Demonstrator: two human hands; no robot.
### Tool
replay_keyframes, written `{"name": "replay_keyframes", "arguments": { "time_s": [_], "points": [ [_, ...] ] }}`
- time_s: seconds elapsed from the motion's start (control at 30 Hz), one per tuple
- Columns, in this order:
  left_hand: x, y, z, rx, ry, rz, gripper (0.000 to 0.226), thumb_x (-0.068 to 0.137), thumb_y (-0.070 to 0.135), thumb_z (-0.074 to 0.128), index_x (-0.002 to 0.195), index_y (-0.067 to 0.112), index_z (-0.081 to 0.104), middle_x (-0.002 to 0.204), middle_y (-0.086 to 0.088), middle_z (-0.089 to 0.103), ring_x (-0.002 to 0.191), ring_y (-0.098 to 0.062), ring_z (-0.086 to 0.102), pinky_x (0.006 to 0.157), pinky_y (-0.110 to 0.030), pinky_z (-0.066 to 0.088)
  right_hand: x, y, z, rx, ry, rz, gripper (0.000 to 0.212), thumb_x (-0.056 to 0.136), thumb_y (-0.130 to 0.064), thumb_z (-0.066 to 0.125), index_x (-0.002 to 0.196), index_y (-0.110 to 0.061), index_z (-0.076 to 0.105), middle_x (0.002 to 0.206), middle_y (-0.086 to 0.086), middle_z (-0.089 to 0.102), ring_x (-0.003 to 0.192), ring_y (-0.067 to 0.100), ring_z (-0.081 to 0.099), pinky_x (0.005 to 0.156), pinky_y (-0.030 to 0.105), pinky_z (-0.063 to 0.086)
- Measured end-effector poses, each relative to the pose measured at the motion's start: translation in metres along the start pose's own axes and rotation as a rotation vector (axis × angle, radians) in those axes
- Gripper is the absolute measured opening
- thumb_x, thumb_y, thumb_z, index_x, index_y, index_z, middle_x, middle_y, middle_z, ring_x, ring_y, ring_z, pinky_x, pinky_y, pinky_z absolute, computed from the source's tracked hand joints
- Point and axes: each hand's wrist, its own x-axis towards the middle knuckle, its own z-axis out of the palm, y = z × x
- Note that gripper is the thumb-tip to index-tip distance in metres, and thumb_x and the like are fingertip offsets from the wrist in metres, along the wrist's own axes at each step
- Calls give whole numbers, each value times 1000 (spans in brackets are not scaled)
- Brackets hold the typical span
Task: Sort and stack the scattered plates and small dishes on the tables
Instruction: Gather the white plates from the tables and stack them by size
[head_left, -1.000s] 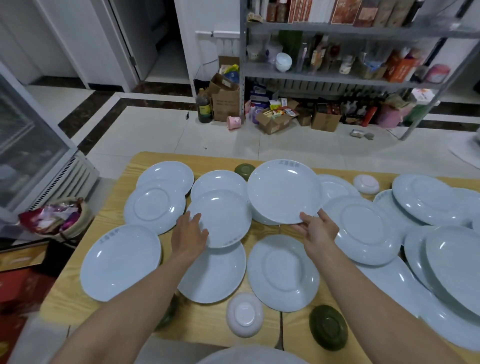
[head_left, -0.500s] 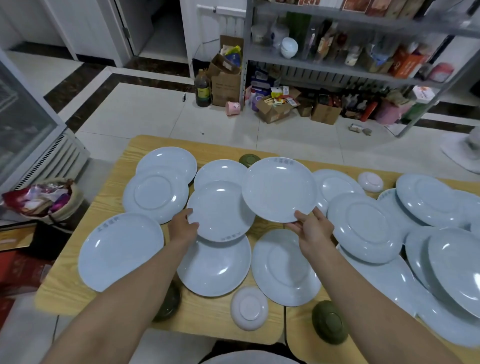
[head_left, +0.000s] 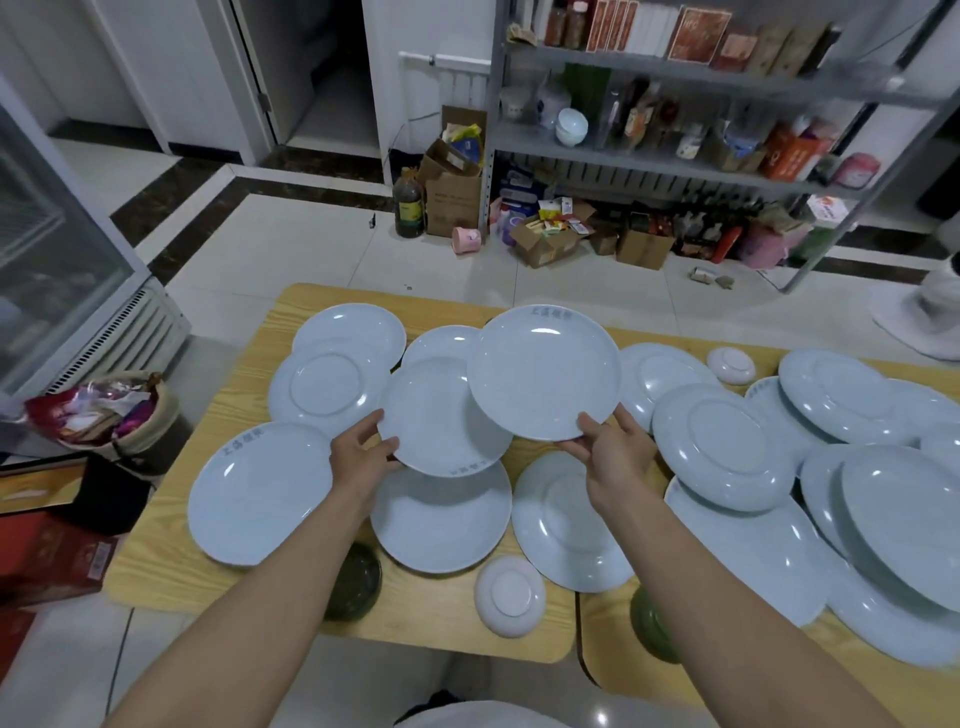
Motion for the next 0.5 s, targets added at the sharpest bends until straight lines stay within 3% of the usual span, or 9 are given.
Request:
{"name": "replay_keyframes", "arguments": {
  "time_s": [0.13,0.4,0.5],
  "points": [
    [-33,7,-12,-132,14,33,58,84,-8,70,137,10,56,126,-2,61,95,-18,67,63,-29,60,-23,1,-13,12,-46,-57,67,88,11,63,147,-15,44,124,13,66,89,30,74,72,43,62],
    [-112,7,-66,-235,135,89,60,84,-9,69,135,18,53,116,-3,62,98,-24,68,61,-30,60,-74,36,-31,86,-111,-34,71,88,9,65,149,-15,41,114,12,70,85,25,75,65,37,62],
    [-131,-1,-92,-250,188,68,62,83,-11,69,137,16,53,112,0,61,93,-18,67,60,-29,59,-93,53,-31,93,-127,4,70,88,8,65,149,-16,41,110,10,71,80,23,75,64,36,62]
  ]
}}
